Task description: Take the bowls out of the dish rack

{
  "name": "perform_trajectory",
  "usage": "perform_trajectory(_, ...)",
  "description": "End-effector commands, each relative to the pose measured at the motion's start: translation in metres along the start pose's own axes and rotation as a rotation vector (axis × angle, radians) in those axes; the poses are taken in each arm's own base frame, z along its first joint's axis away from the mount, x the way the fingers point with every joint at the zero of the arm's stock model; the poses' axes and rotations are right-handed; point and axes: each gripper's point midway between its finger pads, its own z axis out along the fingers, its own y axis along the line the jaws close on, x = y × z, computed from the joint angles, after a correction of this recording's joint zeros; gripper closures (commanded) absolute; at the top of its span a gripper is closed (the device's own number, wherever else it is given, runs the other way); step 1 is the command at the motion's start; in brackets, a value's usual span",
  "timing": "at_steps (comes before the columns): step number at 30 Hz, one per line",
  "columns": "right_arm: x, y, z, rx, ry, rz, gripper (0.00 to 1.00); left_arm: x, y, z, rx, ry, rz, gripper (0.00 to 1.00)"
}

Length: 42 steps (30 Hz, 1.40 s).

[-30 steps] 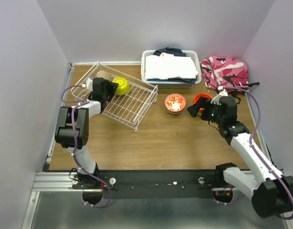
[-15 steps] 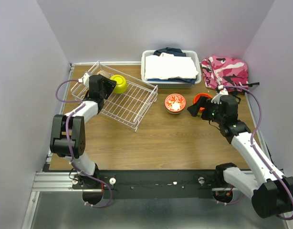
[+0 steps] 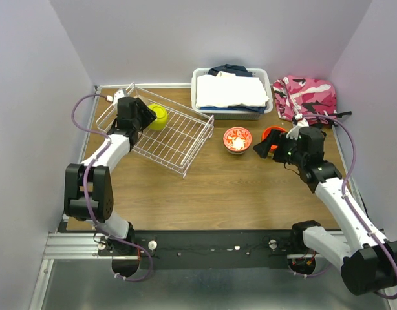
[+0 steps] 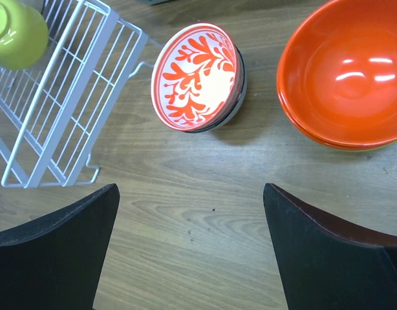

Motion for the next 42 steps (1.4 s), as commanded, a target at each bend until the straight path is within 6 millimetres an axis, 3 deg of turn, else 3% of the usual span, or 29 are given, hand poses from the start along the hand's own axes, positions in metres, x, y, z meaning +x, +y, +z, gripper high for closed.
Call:
perform_trajectory(1,-0.008,0.02,-0.008,-0.063,0.016,-0.003,0.0,-0.051,-0.035,-0.038,0.049,-0.129,0.216,0.51)
perform_trajectory(10,-0.006,0.034,-0.012,-0.116,0.08,0.031,0.0,-0.051,-0.06,-0.09,0.039,-0.2,0.591,0.49)
perform_trajectory(13,-0.007,0.04,-0.014,-0.133,0.095,0.051,0.0,-0.038,-0.078,-0.111,0.078,-0.233,0.742,0.48)
perform_trajectory(14,-0.006,0.04,-0.014,-0.134,0.104,0.06,0.0,-0.034,-0.075,-0.113,0.06,-0.247,0.775,0.48)
perform_trajectory(15,-0.008,0.043,-0.015,-0.14,0.105,0.066,0.0,-0.025,-0.089,-0.127,0.105,-0.264,0.809,0.48)
perform_trajectory(18,-0.008,0.046,-0.018,-0.142,0.121,0.092,0.01,-0.016,-0.096,-0.146,0.129,-0.312,0.919,0.47)
perform_trajectory(19,-0.007,0.046,-0.019,-0.141,0.129,0.098,0.01,-0.004,-0.105,-0.152,0.165,-0.309,0.952,0.47)
perform_trajectory(21,-0.003,0.047,-0.018,-0.141,0.158,0.106,0.01,0.003,-0.109,-0.164,0.193,-0.341,1.022,0.46)
perform_trajectory(22,-0.003,0.049,-0.019,-0.152,0.167,0.105,0.01,0.019,-0.119,-0.174,0.244,-0.343,1.058,0.46)
perform_trajectory(25,0.001,0.051,-0.018,-0.163,0.195,0.121,0.01,0.033,-0.123,-0.189,0.259,-0.386,1.171,0.46)
perform_trajectory(26,0.002,0.052,-0.018,-0.164,0.201,0.126,0.01,0.052,-0.132,-0.198,0.311,-0.387,1.212,0.46)
perform_trajectory(28,0.0,0.053,-0.017,-0.165,0.203,0.133,0.01,0.06,-0.133,-0.208,0.299,-0.421,1.299,0.46)
perform_trajectory(29,-0.002,0.054,-0.017,-0.167,0.203,0.133,0.01,0.08,-0.142,-0.22,0.359,-0.432,1.334,0.46)
perform_trajectory(32,-0.006,0.056,-0.016,-0.16,0.216,0.132,0.01,0.096,-0.142,-0.23,0.33,-0.494,1.467,0.46)
perform_trajectory(33,-0.008,0.056,-0.016,-0.155,0.219,0.132,0.01,0.112,-0.148,-0.238,0.363,-0.507,1.513,0.46)
perform_trajectory(35,-0.007,0.055,-0.014,-0.143,0.239,0.128,0.01,0.118,-0.148,-0.243,0.336,-0.564,1.592,0.46)
perform_trajectory(42,-0.001,0.055,-0.01,-0.124,0.325,0.139,0.03,0.175,-0.149,-0.25,0.381,-0.604,1.77,0.43)
